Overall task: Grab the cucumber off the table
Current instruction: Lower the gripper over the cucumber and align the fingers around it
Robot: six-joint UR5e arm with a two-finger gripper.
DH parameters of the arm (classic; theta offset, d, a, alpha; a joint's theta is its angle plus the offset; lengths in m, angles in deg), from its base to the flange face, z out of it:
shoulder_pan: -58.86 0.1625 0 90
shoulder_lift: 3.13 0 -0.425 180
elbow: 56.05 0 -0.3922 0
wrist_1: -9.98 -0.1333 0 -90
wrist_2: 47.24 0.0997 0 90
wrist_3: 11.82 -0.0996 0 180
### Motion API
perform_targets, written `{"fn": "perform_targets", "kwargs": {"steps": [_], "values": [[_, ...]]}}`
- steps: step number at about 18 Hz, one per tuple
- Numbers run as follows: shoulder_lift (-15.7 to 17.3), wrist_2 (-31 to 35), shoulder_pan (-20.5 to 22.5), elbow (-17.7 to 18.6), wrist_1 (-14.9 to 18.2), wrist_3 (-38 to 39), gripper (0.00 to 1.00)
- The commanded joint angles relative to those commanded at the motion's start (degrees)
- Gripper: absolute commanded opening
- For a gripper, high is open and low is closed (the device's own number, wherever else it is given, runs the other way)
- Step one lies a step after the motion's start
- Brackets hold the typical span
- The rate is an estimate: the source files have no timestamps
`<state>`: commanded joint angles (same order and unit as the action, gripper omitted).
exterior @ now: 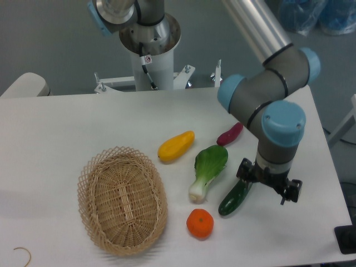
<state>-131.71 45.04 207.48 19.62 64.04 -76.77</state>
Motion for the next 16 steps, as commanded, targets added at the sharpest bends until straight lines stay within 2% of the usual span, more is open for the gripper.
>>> {"fn": "perform_targets", "kwargs": {"steps": [3,6,9,13,16], "values": [[-0.27,2.55,-0.44,1.32,-0.71,0.00,1.00],[0.52,2.91,-0.53,4.65,-1.94,0.17,1.00],[0.70,3.79,-0.53,7.20,-4.66,0.26,1.00],[1.84,3.88,-1.41,10.19,-4.93,0.09,1.00],[2.71,3.79,-1.41,10.64,-5.02,-0.09,1.00]]}}
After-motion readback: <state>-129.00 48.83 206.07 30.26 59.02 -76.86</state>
